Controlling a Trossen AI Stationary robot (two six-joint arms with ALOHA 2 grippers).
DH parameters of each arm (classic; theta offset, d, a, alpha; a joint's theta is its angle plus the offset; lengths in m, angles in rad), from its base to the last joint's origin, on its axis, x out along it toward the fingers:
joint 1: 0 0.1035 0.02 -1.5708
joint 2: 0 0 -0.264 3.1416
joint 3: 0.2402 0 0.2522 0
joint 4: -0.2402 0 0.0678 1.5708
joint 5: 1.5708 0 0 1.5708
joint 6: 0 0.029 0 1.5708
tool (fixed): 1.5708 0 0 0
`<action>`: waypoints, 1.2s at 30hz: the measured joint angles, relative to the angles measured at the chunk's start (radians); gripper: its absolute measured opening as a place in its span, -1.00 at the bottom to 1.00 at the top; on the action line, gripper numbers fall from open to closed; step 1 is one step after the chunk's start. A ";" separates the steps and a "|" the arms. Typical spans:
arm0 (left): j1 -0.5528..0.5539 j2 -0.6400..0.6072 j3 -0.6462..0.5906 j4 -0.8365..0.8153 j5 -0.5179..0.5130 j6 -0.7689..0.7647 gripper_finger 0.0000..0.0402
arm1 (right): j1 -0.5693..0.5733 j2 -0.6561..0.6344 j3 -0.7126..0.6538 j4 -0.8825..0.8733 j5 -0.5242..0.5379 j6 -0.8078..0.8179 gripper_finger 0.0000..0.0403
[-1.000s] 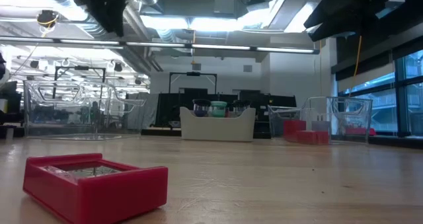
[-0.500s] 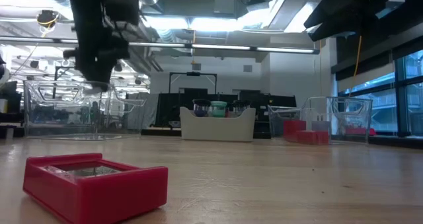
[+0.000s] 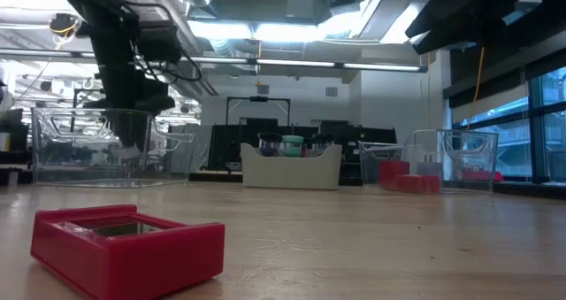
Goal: Pick & Place Office items
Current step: Put the white digital timer into the left transparent bin, then put the blue digital timer into the left transparent bin
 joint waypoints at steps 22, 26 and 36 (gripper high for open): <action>0.046 0.185 -0.031 0.148 0.002 0.118 -0.27 | 0.000 0.000 0.000 -0.001 0.000 -0.003 0.22; 0.046 0.181 -0.031 0.154 0.001 0.123 -0.20 | 0.000 0.000 0.000 -0.001 0.000 -0.007 0.22; 0.046 0.179 -0.029 0.148 0.002 0.095 0.15 | 0.000 0.000 0.000 -0.001 0.000 -0.019 0.22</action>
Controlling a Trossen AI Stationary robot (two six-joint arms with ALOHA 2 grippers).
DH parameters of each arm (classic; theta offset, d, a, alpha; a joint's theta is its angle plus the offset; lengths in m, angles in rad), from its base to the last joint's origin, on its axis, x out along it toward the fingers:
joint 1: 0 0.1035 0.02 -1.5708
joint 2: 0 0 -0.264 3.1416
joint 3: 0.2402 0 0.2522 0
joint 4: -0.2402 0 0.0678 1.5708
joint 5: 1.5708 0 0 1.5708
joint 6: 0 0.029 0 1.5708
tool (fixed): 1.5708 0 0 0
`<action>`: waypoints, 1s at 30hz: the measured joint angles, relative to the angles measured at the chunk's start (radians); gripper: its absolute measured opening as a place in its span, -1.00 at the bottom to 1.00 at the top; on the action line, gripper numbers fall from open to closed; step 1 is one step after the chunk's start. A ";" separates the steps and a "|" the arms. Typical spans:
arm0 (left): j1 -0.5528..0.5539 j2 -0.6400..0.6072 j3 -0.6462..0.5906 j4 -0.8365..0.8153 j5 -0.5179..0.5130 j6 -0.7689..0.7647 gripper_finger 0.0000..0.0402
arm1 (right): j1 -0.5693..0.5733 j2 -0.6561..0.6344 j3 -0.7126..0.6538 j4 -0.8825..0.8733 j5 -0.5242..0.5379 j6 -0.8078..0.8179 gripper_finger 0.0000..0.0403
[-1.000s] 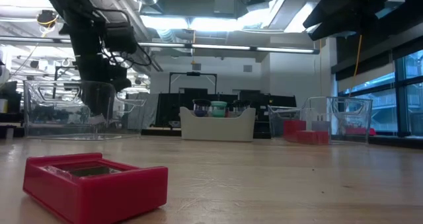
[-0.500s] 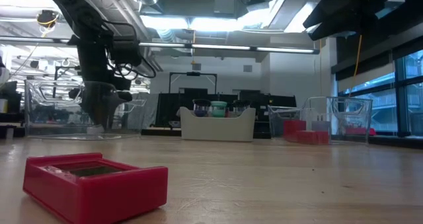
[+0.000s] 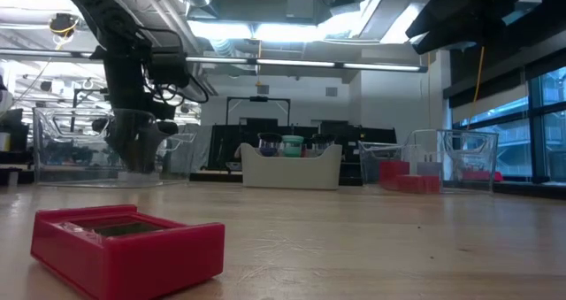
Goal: Pick & Place Office items
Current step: Put the blue digital timer into the left transparent bin
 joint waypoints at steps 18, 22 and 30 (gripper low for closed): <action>-0.183 -0.088 0.307 -0.271 0.132 -0.093 0.19 | 0.000 0.000 0.000 0.000 0.000 -0.004 0.22; -0.334 -0.134 0.308 -0.160 0.164 -0.154 0.17 | 0.000 0.000 0.000 0.000 0.000 -0.004 0.22; -0.712 -0.095 0.308 0.023 0.231 -0.349 0.17 | 0.000 0.000 0.000 0.000 0.000 -0.003 0.22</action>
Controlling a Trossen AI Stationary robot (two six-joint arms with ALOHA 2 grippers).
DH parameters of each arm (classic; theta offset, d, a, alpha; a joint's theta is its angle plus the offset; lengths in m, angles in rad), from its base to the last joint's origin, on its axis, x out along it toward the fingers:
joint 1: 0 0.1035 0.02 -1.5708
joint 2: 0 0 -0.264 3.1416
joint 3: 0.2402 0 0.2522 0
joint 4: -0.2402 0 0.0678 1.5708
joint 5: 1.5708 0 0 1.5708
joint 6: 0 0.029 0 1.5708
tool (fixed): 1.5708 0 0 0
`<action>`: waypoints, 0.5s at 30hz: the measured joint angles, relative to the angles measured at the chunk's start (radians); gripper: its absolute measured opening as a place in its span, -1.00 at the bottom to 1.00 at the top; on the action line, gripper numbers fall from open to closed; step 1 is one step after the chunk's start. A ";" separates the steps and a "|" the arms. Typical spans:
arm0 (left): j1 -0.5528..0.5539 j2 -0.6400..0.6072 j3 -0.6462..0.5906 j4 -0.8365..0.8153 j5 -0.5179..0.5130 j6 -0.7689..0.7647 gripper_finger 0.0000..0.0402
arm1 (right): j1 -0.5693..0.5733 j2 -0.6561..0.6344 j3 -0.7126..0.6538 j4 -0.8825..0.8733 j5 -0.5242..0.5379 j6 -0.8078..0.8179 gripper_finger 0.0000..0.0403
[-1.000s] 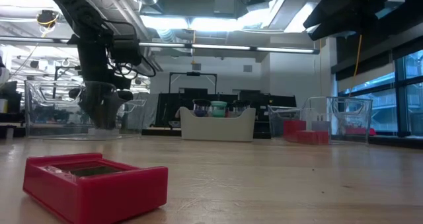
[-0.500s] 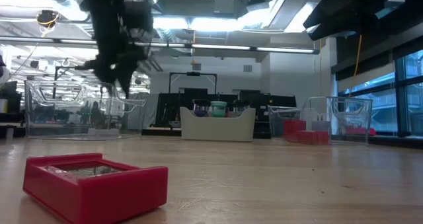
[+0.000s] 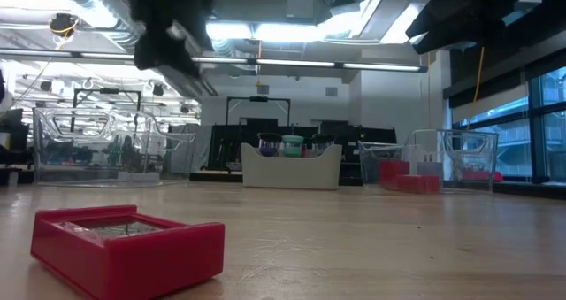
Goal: Pick & Place Office items
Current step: Put the blue digital timer into the left transparent bin
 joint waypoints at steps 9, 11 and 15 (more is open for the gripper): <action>-0.361 0.182 0.000 0.210 0.028 -0.230 0.16 | 0.000 0.000 -0.001 0.001 -0.006 0.035 0.22; -0.407 0.233 0.000 0.207 0.062 -0.318 0.17 | 0.000 0.000 -0.001 0.001 -0.010 0.059 0.22; -0.470 0.339 0.000 0.213 0.139 -0.453 0.17 | 0.000 0.000 -0.001 0.001 -0.032 0.092 0.22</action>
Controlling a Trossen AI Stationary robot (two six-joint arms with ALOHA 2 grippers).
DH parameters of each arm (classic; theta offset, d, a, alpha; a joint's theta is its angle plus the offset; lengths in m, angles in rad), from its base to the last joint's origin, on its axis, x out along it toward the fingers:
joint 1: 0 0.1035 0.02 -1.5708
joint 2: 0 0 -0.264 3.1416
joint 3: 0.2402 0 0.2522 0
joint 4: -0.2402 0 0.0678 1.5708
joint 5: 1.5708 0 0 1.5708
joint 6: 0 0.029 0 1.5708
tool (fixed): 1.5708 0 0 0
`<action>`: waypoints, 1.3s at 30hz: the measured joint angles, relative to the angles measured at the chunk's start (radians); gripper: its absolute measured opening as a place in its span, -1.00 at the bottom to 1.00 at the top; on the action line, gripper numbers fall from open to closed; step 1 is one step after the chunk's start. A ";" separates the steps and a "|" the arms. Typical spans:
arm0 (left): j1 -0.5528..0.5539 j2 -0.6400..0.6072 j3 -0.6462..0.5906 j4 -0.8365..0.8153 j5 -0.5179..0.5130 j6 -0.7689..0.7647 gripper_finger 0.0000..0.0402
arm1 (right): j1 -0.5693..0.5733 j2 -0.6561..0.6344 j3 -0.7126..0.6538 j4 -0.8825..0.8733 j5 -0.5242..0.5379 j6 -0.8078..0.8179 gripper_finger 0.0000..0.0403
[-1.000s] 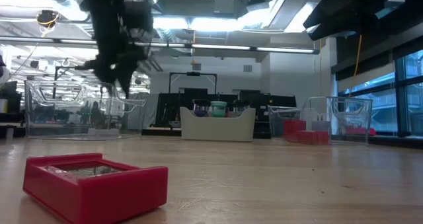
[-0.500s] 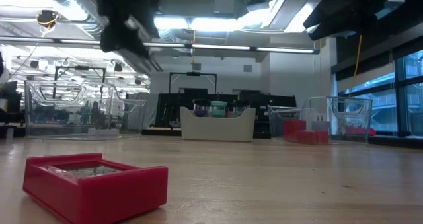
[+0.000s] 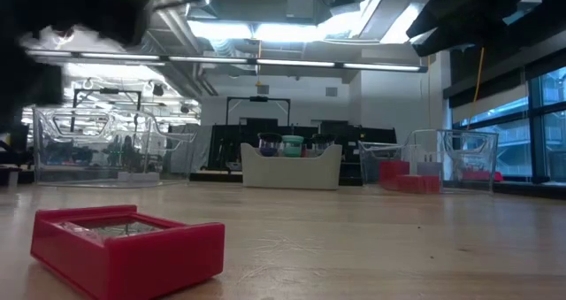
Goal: Pick & Place Office items
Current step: Put the blue digital timer into the left transparent bin
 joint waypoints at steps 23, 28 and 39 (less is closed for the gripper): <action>-0.032 0.134 0.000 0.022 0.015 -0.037 0.15 | 0.001 0.004 0.000 -0.008 -0.031 0.026 0.21; -0.045 0.134 0.000 0.022 -0.033 0.170 0.15 | 0.001 0.031 0.000 -0.008 -0.031 0.039 0.21; -0.073 0.134 0.000 0.040 -0.078 0.531 0.18 | 0.001 0.110 -0.001 -0.008 -0.065 0.042 0.21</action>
